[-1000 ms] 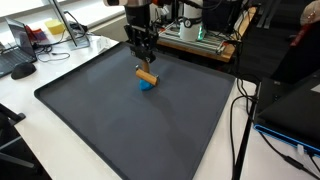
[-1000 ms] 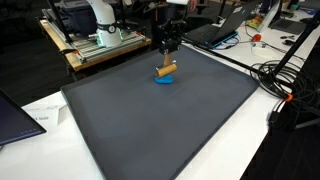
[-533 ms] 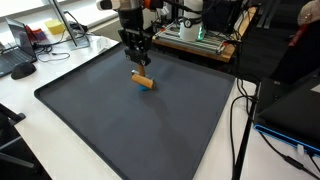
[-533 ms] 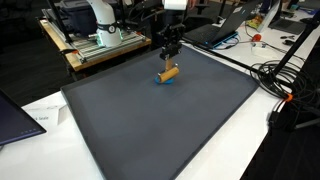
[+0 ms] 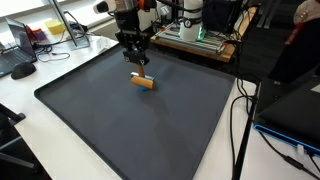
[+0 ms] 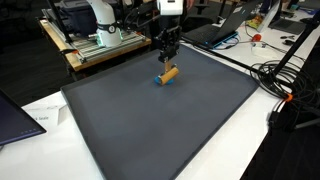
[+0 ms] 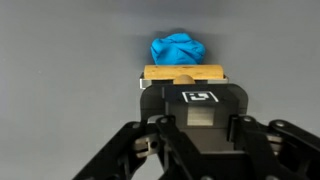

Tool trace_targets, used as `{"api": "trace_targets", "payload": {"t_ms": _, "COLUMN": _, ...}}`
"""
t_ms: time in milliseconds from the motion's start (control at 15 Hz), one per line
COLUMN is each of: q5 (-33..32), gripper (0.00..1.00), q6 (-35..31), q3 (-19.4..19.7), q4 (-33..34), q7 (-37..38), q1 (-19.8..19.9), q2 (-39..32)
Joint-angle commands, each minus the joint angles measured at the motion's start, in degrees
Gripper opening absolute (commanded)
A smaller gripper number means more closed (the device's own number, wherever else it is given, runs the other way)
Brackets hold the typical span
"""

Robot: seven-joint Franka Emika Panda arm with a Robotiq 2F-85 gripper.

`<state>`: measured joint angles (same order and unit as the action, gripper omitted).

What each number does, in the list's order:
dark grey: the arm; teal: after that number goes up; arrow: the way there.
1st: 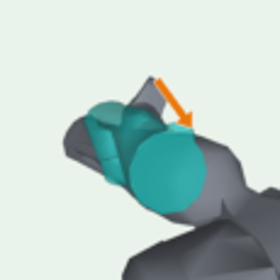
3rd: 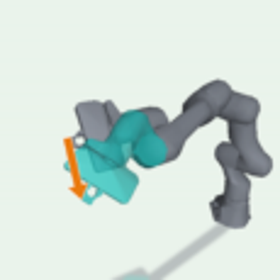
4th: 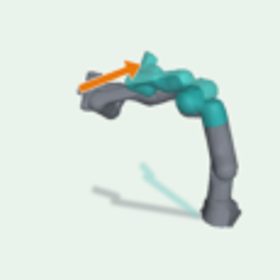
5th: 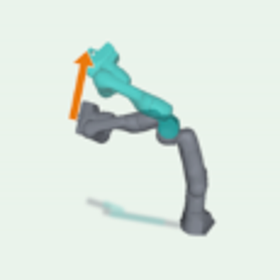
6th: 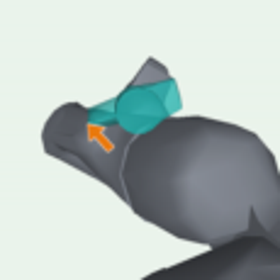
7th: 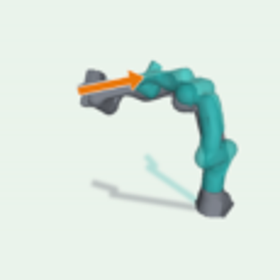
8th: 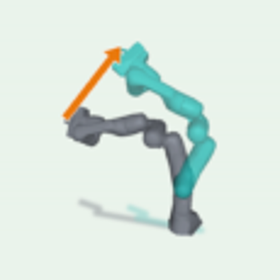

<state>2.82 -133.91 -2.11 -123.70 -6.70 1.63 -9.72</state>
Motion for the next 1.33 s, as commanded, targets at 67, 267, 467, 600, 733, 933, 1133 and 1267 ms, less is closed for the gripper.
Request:
{"api": "trace_targets", "payload": {"t_ms": 67, "q5": 1.87, "gripper": 0.22, "q6": -0.53, "q3": 0.48, "q4": -3.66, "q7": -4.52, "q1": 0.72, "q2": -0.30}}
{"api": "trace_targets", "payload": {"t_ms": 267, "q5": 1.13, "gripper": 0.22, "q6": -1.42, "q3": 0.45, "q4": -4.30, "q7": -4.65, "q1": 0.46, "q2": -0.39}}
{"api": "trace_targets", "payload": {"t_ms": 467, "q5": 0.02, "gripper": 0.22, "q6": -2.39, "q3": 0.47, "q4": -5.02, "q7": -4.81, "q1": 0.14, "q2": -0.62}}
{"api": "trace_targets", "payload": {"t_ms": 600, "q5": -0.57, "gripper": 0.22, "q6": -2.76, "q3": 0.54, "q4": -5.30, "q7": -4.84, "q1": 0.01, "q2": -0.93}}
{"api": "trace_targets", "payload": {"t_ms": 733, "q5": -1.68, "gripper": 0.22, "q6": -2.71, "q3": 0.62, "q4": -5.62, "q7": -4.54, "q1": -0.26, "q2": -1.23}}
{"api": "trace_targets", "payload": {"t_ms": 933, "q5": -3.30, "gripper": 0.22, "q6": -2.62, "q3": 0.82, "q4": -5.83, "q7": -3.62, "q1": -0.64, "q2": -1.60}}
{"api": "trace_targets", "payload": {"t_ms": 1133, "q5": -3.72, "gripper": 0.22, "q6": -3.00, "q3": 0.66, "q4": -5.51, "q7": -3.36, "q1": -0.99, "q2": -2.01}}
{"api": "trace_targets", "payload": {"t_ms": 1267, "q5": -4.19, "gripper": 0.22, "q6": -3.00, "q3": 0.53, "q4": -5.01, "q7": -3.01, "q1": -1.34, "q2": -2.40}}
